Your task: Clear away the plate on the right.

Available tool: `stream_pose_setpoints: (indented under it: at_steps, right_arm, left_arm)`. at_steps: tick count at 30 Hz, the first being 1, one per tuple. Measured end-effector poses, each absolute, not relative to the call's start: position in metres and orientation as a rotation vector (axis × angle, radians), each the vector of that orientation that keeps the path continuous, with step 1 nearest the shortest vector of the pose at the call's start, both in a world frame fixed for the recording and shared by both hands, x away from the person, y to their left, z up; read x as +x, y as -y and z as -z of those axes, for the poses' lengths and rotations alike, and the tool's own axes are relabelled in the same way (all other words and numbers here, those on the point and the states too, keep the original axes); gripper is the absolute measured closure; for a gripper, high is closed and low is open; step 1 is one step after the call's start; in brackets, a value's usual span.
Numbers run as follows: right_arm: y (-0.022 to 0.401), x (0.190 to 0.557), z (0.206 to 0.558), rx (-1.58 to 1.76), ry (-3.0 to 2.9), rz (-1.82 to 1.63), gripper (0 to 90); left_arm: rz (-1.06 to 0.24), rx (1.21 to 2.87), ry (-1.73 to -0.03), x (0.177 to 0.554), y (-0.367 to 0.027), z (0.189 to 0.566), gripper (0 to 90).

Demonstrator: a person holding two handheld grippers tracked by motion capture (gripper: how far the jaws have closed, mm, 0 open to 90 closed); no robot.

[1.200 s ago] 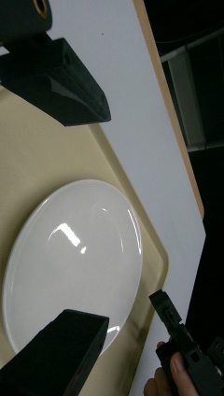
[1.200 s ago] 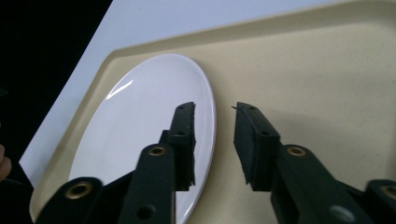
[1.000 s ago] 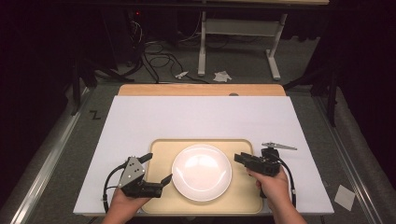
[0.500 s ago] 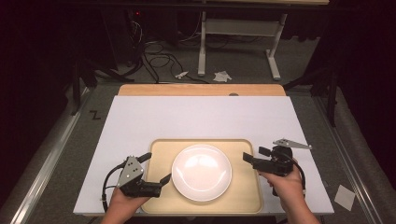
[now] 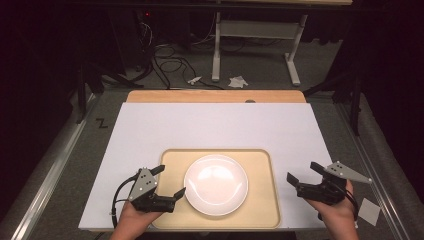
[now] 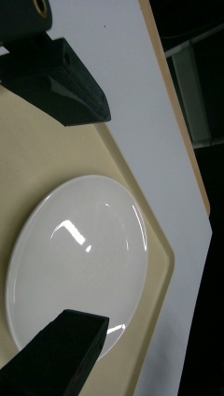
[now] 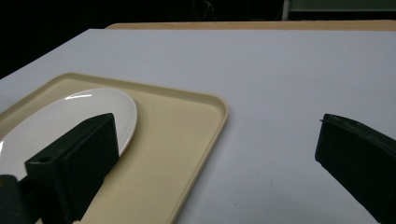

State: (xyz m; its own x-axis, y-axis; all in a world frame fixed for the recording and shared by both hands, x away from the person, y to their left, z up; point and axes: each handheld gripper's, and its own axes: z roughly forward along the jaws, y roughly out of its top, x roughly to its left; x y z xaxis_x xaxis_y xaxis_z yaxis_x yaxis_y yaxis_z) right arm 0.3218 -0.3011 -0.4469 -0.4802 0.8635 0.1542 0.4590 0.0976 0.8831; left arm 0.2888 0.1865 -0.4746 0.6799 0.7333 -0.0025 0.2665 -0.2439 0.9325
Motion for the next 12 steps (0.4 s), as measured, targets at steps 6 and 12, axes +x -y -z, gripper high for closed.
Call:
stream_pose_setpoints:
  at_steps: [6, 12]
  right_arm:
    - [0.2960, 0.3208, 0.4471, 1.231, -1.967, -1.359, 0.3]
    - [0.3016, 0.3239, 0.4497, 1.260, -1.960, -1.361, 0.3]
  left_arm:
    - [-0.542, 1.812, -0.794, 0.2887, -0.1864, 0.4746, 4.1]
    - [-0.543, 1.800, -0.808, 0.2889, -0.1887, 0.4744, 4.0]
